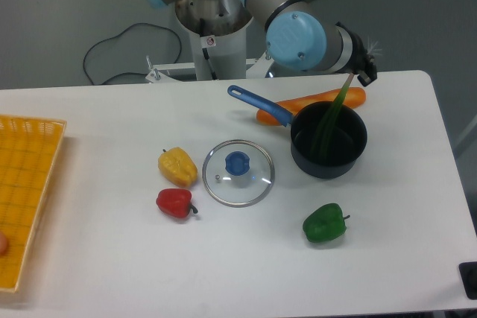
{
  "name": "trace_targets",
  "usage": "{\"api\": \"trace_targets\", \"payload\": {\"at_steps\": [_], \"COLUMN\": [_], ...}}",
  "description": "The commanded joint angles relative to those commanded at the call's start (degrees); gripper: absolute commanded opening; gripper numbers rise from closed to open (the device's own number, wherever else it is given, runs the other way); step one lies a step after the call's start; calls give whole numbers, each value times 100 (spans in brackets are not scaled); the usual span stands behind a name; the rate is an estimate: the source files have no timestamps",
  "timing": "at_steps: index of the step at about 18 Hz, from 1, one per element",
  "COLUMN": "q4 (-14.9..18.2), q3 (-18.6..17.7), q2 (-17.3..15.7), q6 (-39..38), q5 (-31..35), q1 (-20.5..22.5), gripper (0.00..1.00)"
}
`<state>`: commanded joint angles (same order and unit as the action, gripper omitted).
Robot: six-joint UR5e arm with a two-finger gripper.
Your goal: Place the green onion in the pot
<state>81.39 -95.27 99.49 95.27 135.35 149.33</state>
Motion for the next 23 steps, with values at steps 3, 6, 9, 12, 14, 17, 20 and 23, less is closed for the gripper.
{"api": "trace_targets", "payload": {"at_steps": [3,6,9,12,14,17,20,23], "q4": [0,0,9,17,18,18,26,-358], "q3": [-18,9,9,9,9,35,52,193], "q2": [0,17,26,26,26,26,35,97], "q6": [0,9,0,9,9,0,-17,-149], "q5": [0,0,0,-9,-9,-26,-315,-1298], "q1": [-9,-9,-18,-18,-18,-18,-96,-97], "gripper": [35,80,80,82,87,100,100,100]}}
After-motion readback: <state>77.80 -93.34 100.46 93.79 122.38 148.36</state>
